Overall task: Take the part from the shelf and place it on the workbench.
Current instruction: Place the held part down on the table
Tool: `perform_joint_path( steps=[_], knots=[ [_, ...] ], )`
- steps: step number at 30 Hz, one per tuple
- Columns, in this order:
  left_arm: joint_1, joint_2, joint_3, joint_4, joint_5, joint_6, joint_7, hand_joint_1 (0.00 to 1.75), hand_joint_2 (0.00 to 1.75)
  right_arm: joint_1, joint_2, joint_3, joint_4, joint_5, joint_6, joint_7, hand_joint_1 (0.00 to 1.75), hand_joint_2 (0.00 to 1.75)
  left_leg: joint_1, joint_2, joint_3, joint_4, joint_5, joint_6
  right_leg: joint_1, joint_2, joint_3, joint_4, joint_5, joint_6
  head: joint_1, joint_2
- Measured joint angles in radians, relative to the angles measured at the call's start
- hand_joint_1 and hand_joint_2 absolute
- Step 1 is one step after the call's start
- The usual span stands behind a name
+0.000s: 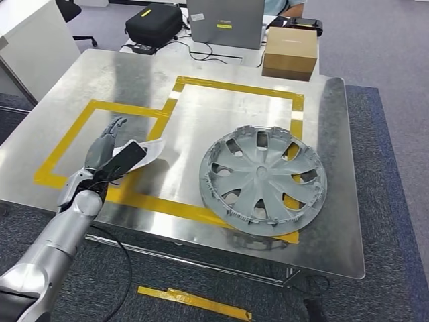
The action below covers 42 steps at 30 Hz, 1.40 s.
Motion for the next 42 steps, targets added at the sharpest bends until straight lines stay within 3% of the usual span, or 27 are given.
perform_joint_path(
  steps=[2, 4, 7, 9, 10, 13, 15, 17, 19, 20, 22, 24, 25, 26, 28, 29, 30, 34, 36, 38, 39, 40, 42],
  knots=[
    [0.000, -0.001, 0.000, 0.000, 0.000, 0.000, 0.000, 0.00, 0.00, 0.000, 0.000, 0.000, 0.000, 0.000, 0.000, 0.000, 0.00, 0.00, 0.000, 0.000, 0.001, -0.010, 0.002, 0.004, -0.001, -0.001, -0.003, -0.002, 0.001, 0.011, 0.000, 0.000],
    [-0.001, -0.002, 0.001, 0.000, 0.000, 0.001, 0.000, 0.00, 0.00, 0.001, 0.000, 0.000, 0.000, 0.000, 0.000, 0.000, 0.00, 0.00, 0.006, 0.001, 0.007, -0.023, 0.009, 0.010, -0.001, -0.001, -0.017, 0.025, -0.021, 0.021, 0.001, 0.000],
    [0.000, -0.006, 0.001, 0.000, 0.000, 0.002, 0.000, 0.00, 0.00, 0.002, 0.000, 0.000, 0.000, 0.000, 0.000, 0.000, 0.00, 0.00, 0.008, 0.002, 0.008, -0.029, 0.013, 0.016, -0.003, -0.001, -0.097, 0.197, -0.109, 0.032, 0.003, 0.000],
    [0.005, -0.007, 0.001, 0.000, 0.000, 0.002, 0.000, 0.00, 0.00, 0.003, 0.000, 0.000, 0.000, 0.000, 0.000, 0.000, 0.00, 0.00, 0.008, 0.002, 0.008, -0.028, 0.013, 0.017, -0.005, -0.001, -0.136, 0.278, -0.127, 0.038, 0.003, 0.000],
    [0.007, -0.008, 0.001, 0.000, 0.000, 0.002, 0.000, 0.00, 0.00, 0.003, 0.000, 0.000, 0.000, 0.000, 0.000, 0.000, 0.00, 0.00, 0.008, 0.002, 0.008, -0.028, 0.012, 0.016, -0.005, -0.002, -0.129, 0.261, -0.107, 0.039, 0.003, 0.000],
    [0.006, -0.008, 0.001, 0.000, 0.000, 0.002, 0.000, 0.00, 0.00, 0.003, 0.000, 0.000, 0.000, 0.000, 0.000, 0.000, 0.00, 0.00, 0.008, 0.000, 0.008, -0.020, 0.008, 0.007, -0.009, -0.002, -0.031, 0.065, -0.016, 0.038, 0.004, 0.000],
    [0.004, -0.008, 0.001, 0.000, 0.000, 0.002, 0.000, 0.00, 0.00, 0.002, 0.000, 0.000, 0.000, 0.000, 0.000, 0.000, 0.00, 0.00, 0.003, -0.001, 0.002, -0.012, 0.006, -0.003, -0.009, -0.001, 0.004, 0.001, -0.005, 0.031, 0.003, 0.000],
    [0.004, -0.008, 0.001, 0.000, 0.000, 0.002, 0.000, 0.00, 0.00, 0.003, 0.001, 0.000, 0.000, 0.000, 0.000, 0.000, 0.00, 0.00, 0.002, -0.001, -0.001, -0.009, 0.006, -0.010, -0.008, 0.001, 0.005, 0.002, -0.007, 0.018, 0.003, 0.000],
    [0.003, -0.008, 0.001, 0.000, 0.000, 0.002, 0.000, 0.00, 0.00, 0.004, 0.001, 0.000, 0.000, 0.000, 0.000, 0.000, 0.00, 0.00, 0.004, -0.001, -0.010, 0.014, -0.014, -0.019, -0.011, 0.001, 0.006, 0.000, -0.004, 0.006, 0.001, 0.000],
    [0.002, -0.008, 0.001, 0.000, 0.000, 0.002, 0.000, 0.00, 0.00, 0.003, 0.001, 0.000, 0.000, 0.000, 0.000, 0.000, 0.00, 0.00, 0.006, -0.001, -0.025, 0.053, -0.039, -0.024, -0.012, 0.000, 0.007, -0.002, -0.003, 0.000, 0.000, 0.000],
    [0.003, -0.008, 0.001, 0.000, 0.000, 0.002, 0.000, 0.00, 0.00, 0.002, 0.001, 0.000, 0.000, 0.000, 0.000, 0.000, 0.00, 0.00, 0.010, 0.000, -0.081, 0.183, -0.104, -0.032, -0.012, 0.000, 0.007, -0.002, -0.003, -0.007, -0.003, 0.000],
    [0.008, -0.007, 0.001, 0.000, 0.000, 0.002, 0.000, 0.00, 0.00, 0.003, 0.001, 0.000, 0.000, 0.000, -0.001, 0.000, 0.00, 0.00, 0.012, 0.000, -0.127, 0.282, -0.132, -0.035, -0.011, 0.000, 0.008, -0.002, -0.004, -0.008, -0.003, 0.000],
    [0.009, -0.007, 0.001, 0.000, 0.000, 0.002, 0.000, 0.00, 0.00, 0.004, 0.001, 0.000, 0.000, 0.000, -0.001, 0.000, 0.00, 0.00, 0.012, 0.000, -0.126, 0.279, -0.118, -0.033, -0.011, 0.001, 0.009, -0.002, -0.004, -0.008, -0.003, 0.000],
    [0.009, -0.007, 0.001, 0.000, 0.000, 0.002, 0.000, 0.00, 0.00, 0.004, 0.001, 0.000, 0.000, 0.000, 0.000, 0.000, 0.00, 0.00, 0.012, 0.000, -0.108, 0.238, -0.087, -0.030, -0.010, 0.001, 0.010, -0.002, -0.004, -0.008, -0.003, 0.000],
    [0.005, -0.007, 0.001, 0.000, 0.000, 0.002, 0.000, 0.00, 0.00, 0.003, 0.001, 0.000, 0.000, 0.000, 0.000, 0.000, 0.00, 0.00, 0.009, 0.000, -0.044, 0.099, -0.017, -0.018, -0.009, 0.001, 0.013, -0.001, -0.006, -0.004, -0.002, 0.000],
    [0.003, -0.007, 0.001, 0.000, 0.000, 0.002, 0.000, 0.00, 0.00, 0.002, 0.002, 0.000, 0.000, 0.000, 0.001, 0.000, 0.00, 0.00, 0.006, 0.000, -0.019, 0.043, 0.000, -0.013, -0.007, 0.001, 0.012, -0.001, -0.007, -0.001, -0.002, 0.000],
    [0.002, -0.007, 0.001, 0.000, 0.000, 0.002, 0.000, 0.00, 0.00, 0.002, 0.003, 0.000, 0.000, 0.000, 0.001, 0.000, 0.00, 0.00, 0.004, 0.000, -0.005, 0.009, 0.007, -0.009, -0.006, 0.001, 0.010, -0.001, -0.007, 0.003, -0.002, 0.000],
    [0.002, -0.007, 0.002, 0.000, 0.000, 0.002, 0.000, 0.00, 0.00, 0.003, 0.003, 0.000, 0.000, 0.000, 0.000, 0.000, 0.00, 0.00, 0.008, 0.000, 0.001, -0.016, 0.008, 0.003, -0.006, -0.001, -0.001, 0.006, -0.015, 0.025, -0.001, 0.000],
    [0.000, -0.007, 0.002, 0.000, 0.000, 0.002, 0.000, 0.00, 0.00, 0.003, 0.003, 0.000, 0.000, 0.000, 0.000, 0.000, 0.00, 0.00, 0.012, 0.001, 0.003, -0.023, 0.013, 0.010, -0.006, -0.001, -0.040, 0.086, -0.062, 0.031, 0.001, 0.000],
    [0.003, -0.009, 0.002, 0.000, 0.000, 0.002, 0.000, 0.00, 0.00, 0.003, 0.003, 0.000, 0.000, 0.000, 0.000, 0.000, 0.00, 0.00, 0.011, 0.001, 0.002, -0.023, 0.013, 0.013, -0.006, -0.001, -0.106, 0.223, -0.120, 0.034, 0.002, 0.000],
    [0.006, -0.009, 0.002, 0.000, 0.000, 0.002, 0.000, 0.00, 0.00, 0.004, 0.003, 0.000, 0.000, 0.000, 0.001, 0.000, 0.00, 0.00, 0.010, 0.001, 0.002, -0.022, 0.013, 0.013, -0.006, -0.001, -0.129, 0.269, -0.130, 0.035, 0.002, 0.000],
    [0.008, -0.009, 0.002, 0.000, 0.000, 0.002, 0.000, 0.00, 0.00, 0.004, 0.003, 0.000, 0.000, 0.000, 0.000, 0.000, 0.00, 0.00, 0.009, 0.001, 0.002, -0.022, 0.013, 0.013, -0.006, -0.001, -0.135, 0.279, -0.122, 0.035, 0.002, 0.000],
    [0.008, -0.009, 0.002, 0.000, 0.004, 0.003, -0.002, 0.00, 0.00, 0.004, 0.003, 0.000, 0.000, -0.001, 0.000, 0.000, 0.00, 0.00, 0.009, 0.000, 0.003, -0.019, 0.013, 0.012, -0.006, -0.002, -0.089, 0.179, -0.057, 0.032, 0.002, 0.000]
  ],
)
